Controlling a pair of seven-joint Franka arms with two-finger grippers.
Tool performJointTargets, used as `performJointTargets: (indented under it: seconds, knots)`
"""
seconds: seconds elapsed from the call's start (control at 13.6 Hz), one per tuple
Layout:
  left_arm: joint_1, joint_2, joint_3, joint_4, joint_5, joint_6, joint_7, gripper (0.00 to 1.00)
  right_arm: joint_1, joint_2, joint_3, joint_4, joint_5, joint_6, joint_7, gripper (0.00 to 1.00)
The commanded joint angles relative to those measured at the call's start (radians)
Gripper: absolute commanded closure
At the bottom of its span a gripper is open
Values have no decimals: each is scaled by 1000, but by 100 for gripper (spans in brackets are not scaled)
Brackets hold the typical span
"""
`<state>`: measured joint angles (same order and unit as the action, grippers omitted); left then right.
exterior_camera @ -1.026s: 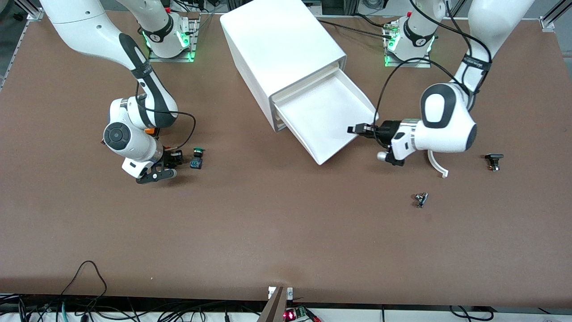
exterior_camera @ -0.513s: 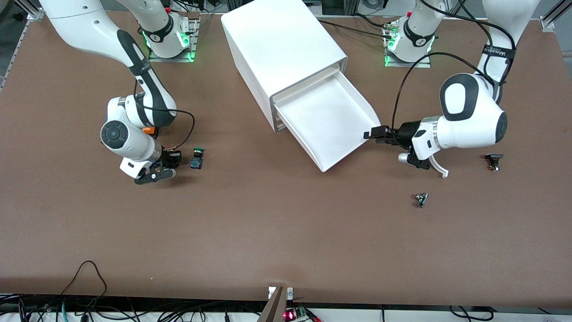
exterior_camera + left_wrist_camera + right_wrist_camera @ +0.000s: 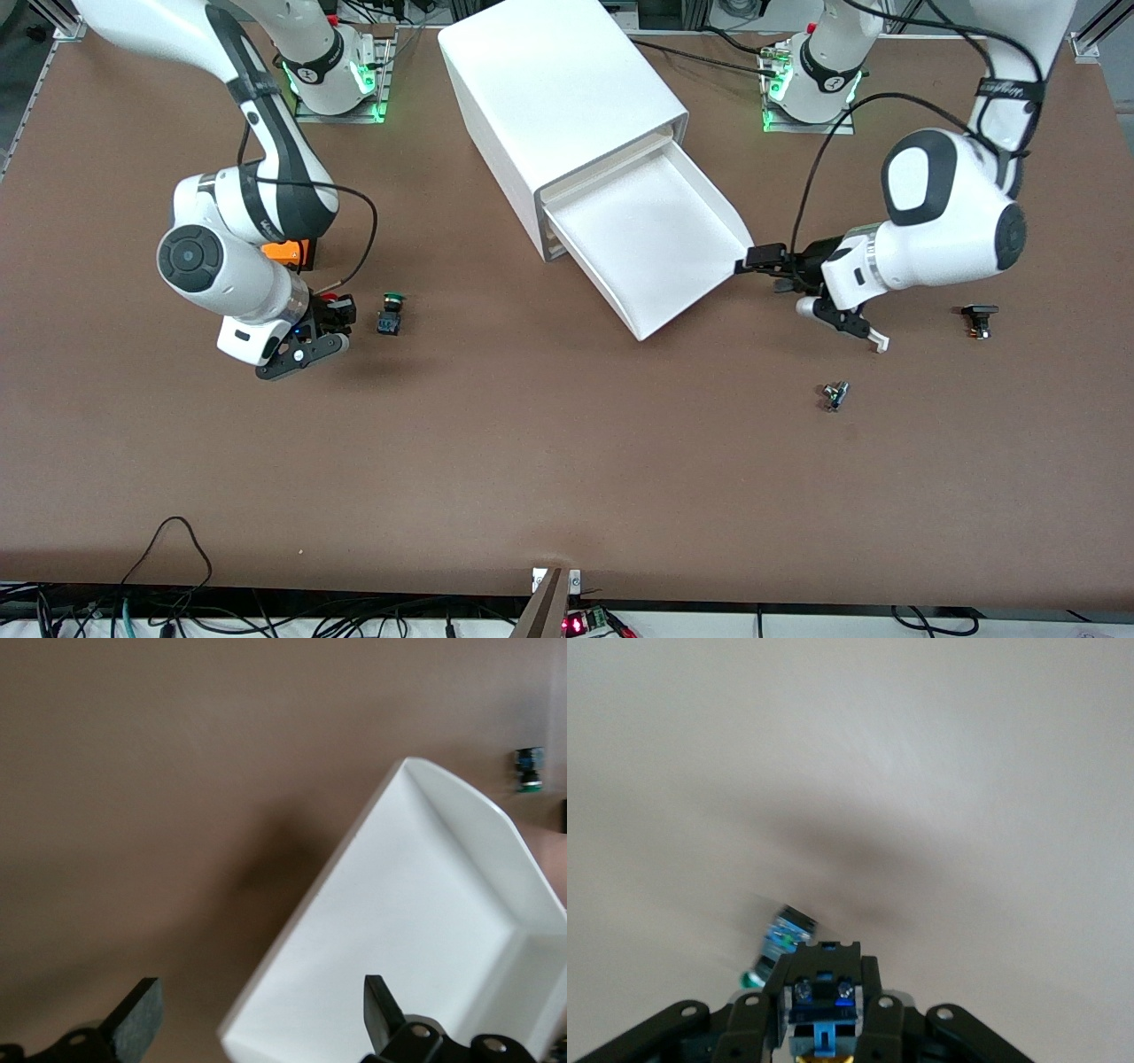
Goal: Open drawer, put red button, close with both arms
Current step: 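Pull the bottom drawer open with the left gripper, then release the drawer and raise the left gripper away from it, then carry the red button into the open drawer with the right gripper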
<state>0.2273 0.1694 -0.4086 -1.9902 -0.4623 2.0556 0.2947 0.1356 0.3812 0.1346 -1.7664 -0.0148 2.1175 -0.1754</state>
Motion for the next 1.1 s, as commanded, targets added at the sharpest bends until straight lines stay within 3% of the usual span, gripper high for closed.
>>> performJointTargets:
  seconds: [0.0,0.37,0.59,0.73,1.03]
  knots:
    - [32,-134,20,69,170,-23,-14,0,-4,13,81,143,9,-85,-39,84]
    - [35,-304,82,102,341,-240,-70,0,5,22,217,248,9,-83,-168,84]
    - [33,-334,103,172,434,-408,-228,0,35,57,290,329,12,-82,-349,84]
    - [26,-337,103,185,491,-443,-279,0,94,91,293,392,13,-80,-467,84]
    - [26,-327,116,182,490,-437,-284,0,208,137,293,453,4,-68,-677,84]
